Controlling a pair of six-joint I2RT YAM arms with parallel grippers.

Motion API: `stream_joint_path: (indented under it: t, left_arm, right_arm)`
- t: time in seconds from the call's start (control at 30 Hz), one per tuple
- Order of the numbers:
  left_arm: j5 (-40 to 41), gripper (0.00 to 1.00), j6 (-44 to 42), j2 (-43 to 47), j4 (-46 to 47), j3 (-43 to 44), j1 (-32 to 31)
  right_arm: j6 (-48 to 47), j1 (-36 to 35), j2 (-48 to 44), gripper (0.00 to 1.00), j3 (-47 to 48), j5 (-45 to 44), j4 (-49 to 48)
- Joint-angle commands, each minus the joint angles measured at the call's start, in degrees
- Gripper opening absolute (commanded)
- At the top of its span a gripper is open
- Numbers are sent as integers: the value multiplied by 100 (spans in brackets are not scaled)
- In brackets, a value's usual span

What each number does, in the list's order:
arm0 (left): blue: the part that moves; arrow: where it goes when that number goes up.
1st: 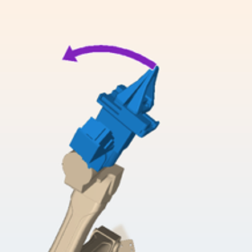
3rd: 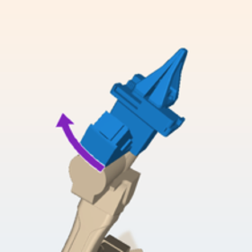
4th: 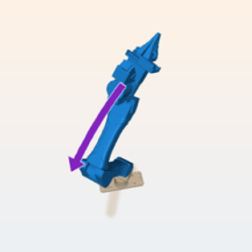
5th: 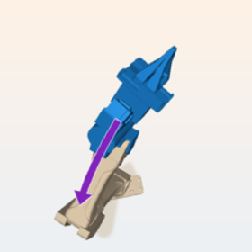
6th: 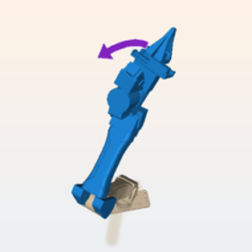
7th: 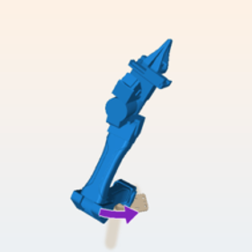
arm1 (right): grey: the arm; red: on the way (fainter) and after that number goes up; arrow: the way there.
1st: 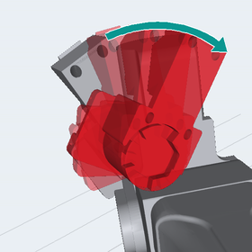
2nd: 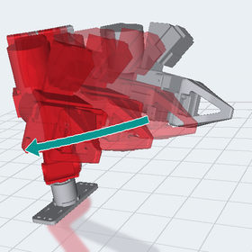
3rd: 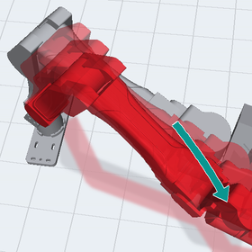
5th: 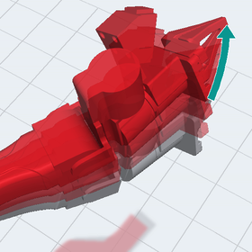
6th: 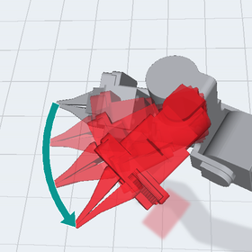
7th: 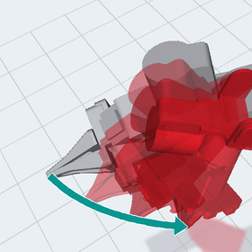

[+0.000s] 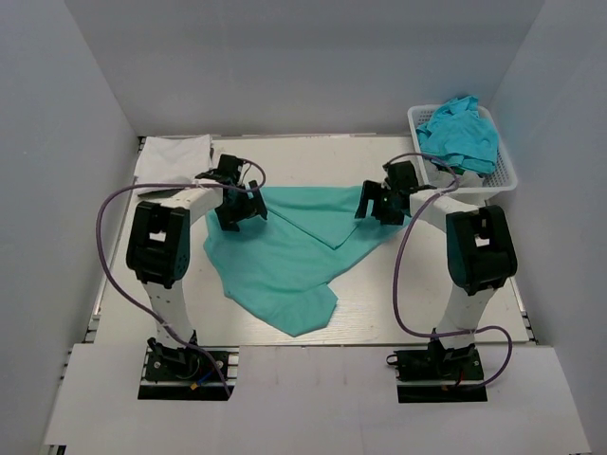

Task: Fold and stack the t-shirts
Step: Flatten out the tshirt

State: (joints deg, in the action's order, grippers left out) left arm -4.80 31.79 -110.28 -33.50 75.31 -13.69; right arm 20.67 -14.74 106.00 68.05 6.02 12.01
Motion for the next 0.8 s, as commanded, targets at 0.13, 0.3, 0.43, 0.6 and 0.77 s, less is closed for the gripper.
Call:
stream_joint_path:
  t: [0.13, 0.3, 0.43, 0.6, 0.77]
  left_arm:
    - [453, 100, -243, -1081, -314, 1546, 7]
    - [384, 100, -568, -1584, -605, 2620, 7]
    - [111, 100, -639, -1269, -667, 2472, -45]
    - [40, 100, -586, -22, -526, 1067, -46]
    - [295, 100, -464, 1497, -658, 38, -46]
  right_arm:
    - [411, -20, -674, 90, -1284, 127, 187]
    - [623, -99, -1597, 90, -2477, 127, 328]
    - [290, -231, -2327, 90, -2481, -75, 977]
    - [105, -564, -2627, 90, -2919, 452, 1496]
    - [104, -1073, -3224, 90, -3351, 980, 1954]
